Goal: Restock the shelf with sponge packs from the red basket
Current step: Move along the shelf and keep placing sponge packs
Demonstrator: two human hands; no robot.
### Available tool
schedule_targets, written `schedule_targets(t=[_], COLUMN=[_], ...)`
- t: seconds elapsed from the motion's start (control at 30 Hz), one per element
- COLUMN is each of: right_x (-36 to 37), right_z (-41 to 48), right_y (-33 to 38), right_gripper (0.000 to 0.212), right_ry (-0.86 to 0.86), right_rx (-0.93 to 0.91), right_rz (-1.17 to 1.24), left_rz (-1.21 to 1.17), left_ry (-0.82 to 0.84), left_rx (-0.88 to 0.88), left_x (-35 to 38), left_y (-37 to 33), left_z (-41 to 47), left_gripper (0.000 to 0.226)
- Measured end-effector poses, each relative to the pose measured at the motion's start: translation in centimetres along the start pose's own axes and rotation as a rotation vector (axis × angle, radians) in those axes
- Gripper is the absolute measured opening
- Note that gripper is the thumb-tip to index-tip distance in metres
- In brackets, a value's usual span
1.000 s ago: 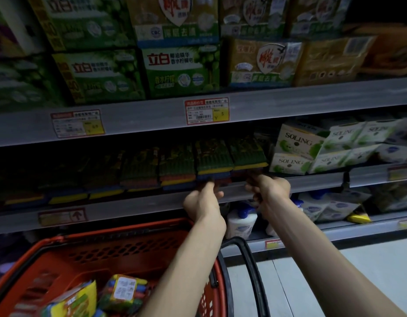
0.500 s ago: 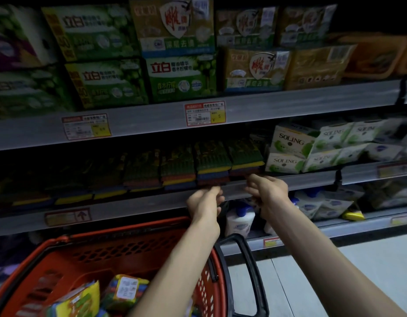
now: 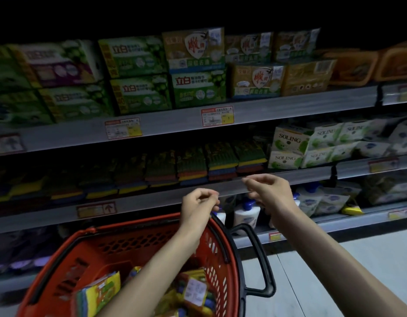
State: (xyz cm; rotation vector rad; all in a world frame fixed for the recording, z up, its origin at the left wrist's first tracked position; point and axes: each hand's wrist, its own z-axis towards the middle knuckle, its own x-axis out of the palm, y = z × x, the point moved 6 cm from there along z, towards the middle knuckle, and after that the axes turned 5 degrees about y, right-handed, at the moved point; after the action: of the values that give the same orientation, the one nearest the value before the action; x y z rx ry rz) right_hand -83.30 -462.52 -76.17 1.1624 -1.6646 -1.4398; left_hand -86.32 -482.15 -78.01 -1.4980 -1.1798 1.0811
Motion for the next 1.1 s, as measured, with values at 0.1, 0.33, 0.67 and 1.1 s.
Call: schedule_targets(t=[0.1,0.33,0.67,1.1], right_x=[1.0,7.0,15.6,19.4], right_z=[-2.6,-8.2,-13.1,-9.0], right_y=[0.9,1.4,-0.9,-14.0], right_gripper=[0.013,0.014,0.032,0.062], right_ry=[0.023,0.235,0.567,0.924], right_rx=[-0.071,-0.301,-0.522,-0.08], right_rz=[-0.043,-0.522,-1.121,-1.699], left_rz=[0.103,0.323,0.66,1.245], left_ry=[0.026,0.156,0.221,0.311], left_rx=[0.061,0.18,0.203,0.21], left_x=[-2.6,-9.2,-20.9,-26.3], left_y=[-0.1,0.4,3.8,14.0], left_z=[-1.6,-6.7,-11.8,-10.2], left_gripper=[0.012,0.016,0.015,0.04])
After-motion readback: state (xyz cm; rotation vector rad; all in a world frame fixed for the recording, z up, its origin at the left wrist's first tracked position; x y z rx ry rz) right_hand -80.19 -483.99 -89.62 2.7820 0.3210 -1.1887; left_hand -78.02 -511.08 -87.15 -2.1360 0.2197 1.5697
